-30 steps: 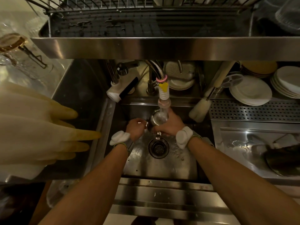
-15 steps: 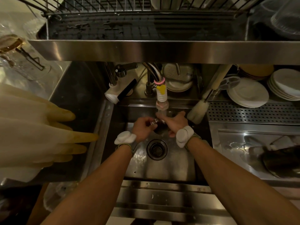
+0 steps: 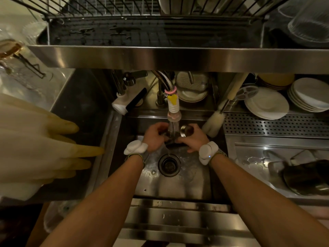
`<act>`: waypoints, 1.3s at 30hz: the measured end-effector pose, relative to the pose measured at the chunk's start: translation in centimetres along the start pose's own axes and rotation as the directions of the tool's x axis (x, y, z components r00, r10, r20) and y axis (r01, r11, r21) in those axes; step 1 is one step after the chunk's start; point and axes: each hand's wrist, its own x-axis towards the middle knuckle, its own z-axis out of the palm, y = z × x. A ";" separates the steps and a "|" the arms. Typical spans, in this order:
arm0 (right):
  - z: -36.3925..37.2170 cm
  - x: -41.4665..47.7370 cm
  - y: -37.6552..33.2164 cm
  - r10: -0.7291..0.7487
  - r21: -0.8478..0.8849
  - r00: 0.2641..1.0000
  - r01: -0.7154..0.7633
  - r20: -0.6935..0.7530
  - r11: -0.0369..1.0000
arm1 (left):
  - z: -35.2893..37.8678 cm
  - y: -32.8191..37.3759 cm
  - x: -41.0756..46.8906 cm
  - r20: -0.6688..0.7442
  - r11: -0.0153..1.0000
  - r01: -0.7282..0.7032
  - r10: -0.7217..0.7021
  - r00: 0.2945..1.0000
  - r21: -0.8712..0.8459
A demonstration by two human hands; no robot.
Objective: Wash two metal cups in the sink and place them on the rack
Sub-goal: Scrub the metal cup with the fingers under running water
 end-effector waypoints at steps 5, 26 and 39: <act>2.7 0.2 -0.2 0.008 0.019 1.000 -0.008 -0.002 1.000 | -1.4 -1.6 -0.7 -0.166 0.993 0.106 -0.095 0.982 0.054; 1.8 0.1 -1.7 -0.298 -0.371 0.955 0.272 -0.014 0.888 | -0.7 -1.2 -0.7 -0.022 0.992 0.047 -0.045 0.999 0.115; 0.9 -0.4 -1.0 -0.149 -0.040 0.985 0.153 0.087 0.987 | -0.7 -0.8 -0.4 0.004 0.964 0.229 -0.230 0.973 -0.133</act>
